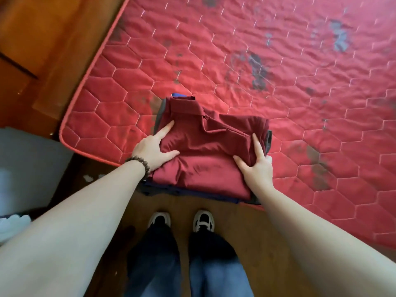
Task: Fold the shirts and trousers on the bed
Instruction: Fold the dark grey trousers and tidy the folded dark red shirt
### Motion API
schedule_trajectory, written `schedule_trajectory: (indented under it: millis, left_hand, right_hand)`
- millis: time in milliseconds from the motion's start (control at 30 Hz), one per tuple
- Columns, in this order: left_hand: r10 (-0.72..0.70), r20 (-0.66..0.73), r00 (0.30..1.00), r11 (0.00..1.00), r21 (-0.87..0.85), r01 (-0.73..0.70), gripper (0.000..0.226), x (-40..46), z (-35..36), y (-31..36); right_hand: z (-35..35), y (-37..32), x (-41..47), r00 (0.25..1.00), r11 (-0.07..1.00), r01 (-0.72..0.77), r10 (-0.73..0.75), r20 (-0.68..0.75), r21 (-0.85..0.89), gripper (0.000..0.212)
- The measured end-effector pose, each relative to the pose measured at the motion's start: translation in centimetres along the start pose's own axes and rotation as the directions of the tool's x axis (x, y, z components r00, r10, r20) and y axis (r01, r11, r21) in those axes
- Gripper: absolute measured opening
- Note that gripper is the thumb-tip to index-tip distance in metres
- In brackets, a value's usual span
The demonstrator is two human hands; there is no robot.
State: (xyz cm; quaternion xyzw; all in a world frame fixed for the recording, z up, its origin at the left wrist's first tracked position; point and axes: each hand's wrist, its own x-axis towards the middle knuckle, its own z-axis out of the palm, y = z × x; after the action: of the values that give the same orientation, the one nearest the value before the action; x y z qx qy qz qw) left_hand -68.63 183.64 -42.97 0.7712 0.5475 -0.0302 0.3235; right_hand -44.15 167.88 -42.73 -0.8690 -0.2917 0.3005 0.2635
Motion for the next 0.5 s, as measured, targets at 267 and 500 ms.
schedule_trajectory:
  millis: [267, 500]
  left_hand:
    - [0.086, 0.105, 0.991, 0.996, -0.003, -0.086, 0.088, 5.9, -0.6, -1.4]
    - [-0.011, 0.248, 0.969, 1.000, -0.007, 0.013, 0.098, 7.2, 0.9, -3.2]
  right_hand:
    - [2.3, -0.2, 1.9, 0.996, 0.994, -0.085, 0.085, -0.001, 0.063, 0.084]
    - [4.2, 1.6, 2.7, 0.969, 0.975, -0.218, 0.211, 0.127, 0.041, 0.092]
